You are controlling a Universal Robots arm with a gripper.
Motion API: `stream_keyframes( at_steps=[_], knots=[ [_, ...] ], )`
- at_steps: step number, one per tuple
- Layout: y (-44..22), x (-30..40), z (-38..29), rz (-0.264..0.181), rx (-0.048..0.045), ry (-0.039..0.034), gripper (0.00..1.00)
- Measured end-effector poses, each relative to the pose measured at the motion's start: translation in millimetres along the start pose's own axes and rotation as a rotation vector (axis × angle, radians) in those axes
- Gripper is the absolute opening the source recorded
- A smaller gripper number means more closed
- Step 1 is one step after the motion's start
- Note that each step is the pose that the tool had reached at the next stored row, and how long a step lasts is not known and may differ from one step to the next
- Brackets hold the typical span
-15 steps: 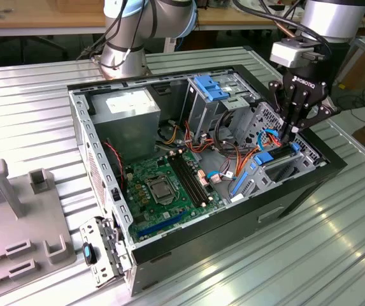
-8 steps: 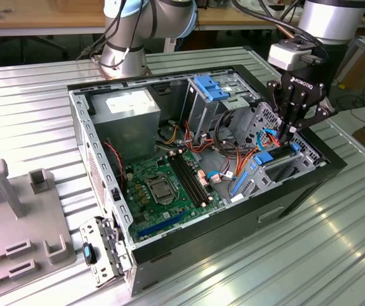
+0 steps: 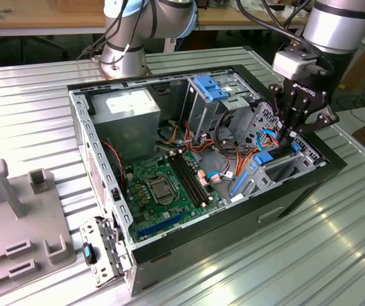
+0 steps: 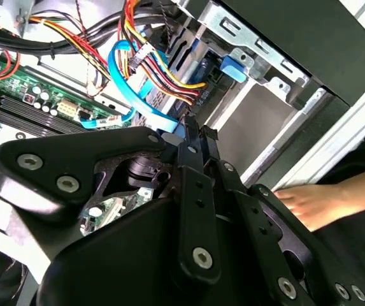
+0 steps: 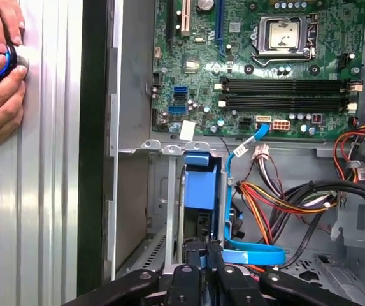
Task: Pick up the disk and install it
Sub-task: 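Insert the second disk wire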
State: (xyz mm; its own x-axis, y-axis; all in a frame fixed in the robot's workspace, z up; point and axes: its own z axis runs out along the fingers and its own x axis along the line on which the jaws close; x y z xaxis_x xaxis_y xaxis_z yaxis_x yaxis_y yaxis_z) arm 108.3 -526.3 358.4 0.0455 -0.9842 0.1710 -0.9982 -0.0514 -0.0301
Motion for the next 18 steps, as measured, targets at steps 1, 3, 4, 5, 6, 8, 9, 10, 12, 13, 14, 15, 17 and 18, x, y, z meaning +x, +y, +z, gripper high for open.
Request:
stream_keyframes(
  at_steps=[1, 3, 4, 5, 6, 8, 9, 10, 12, 13, 14, 15, 17, 18],
  knots=[
    [0.1, 0.4, 0.6, 0.0, 0.0006, -0.0106, 0.16],
    [0.2, 0.9, 1.9, -0.002, 0.0022, -0.035, 0.16],
    [0.2, 1.1, 2.2, -0.002, 0.0029, -0.042, 0.16],
    [0.5, 1.6, 2.8, -0.004, 0.0039, -0.0508, 0.16],
    [0.8, 2.4, 3.2, -0.006, 0.0049, -0.0571, 0.16],
    [1.8, 6.6, 5.0, -0.012, 0.0086, -0.0668, 0.16],
    [1.9, 7.6, 5.5, -0.012, 0.0091, -0.067, 0.16],
    [1.9, 7.8, 5.6, -0.012, 0.0092, -0.067, 0.16],
    [2.0, 8.2, 5.6, -0.012, 0.0092, -0.0669, 0.16],
    [2.1, 9.1, 6.0, -0.012, 0.0092, -0.067, 0.16],
    [2.1, 9.8, 6.4, -0.012, 0.0092, -0.0672, 0.16],
    [2.1, 10.0, 6.7, -0.012, 0.0092, -0.0675, 0.16],
    [2.1, 10.0, 7.4, -0.012, 0.0092, -0.0679, 0.16],
    [2.1, 10.0, 7.8, -0.012, 0.0093, -0.0683, 0.16]
  ],
)
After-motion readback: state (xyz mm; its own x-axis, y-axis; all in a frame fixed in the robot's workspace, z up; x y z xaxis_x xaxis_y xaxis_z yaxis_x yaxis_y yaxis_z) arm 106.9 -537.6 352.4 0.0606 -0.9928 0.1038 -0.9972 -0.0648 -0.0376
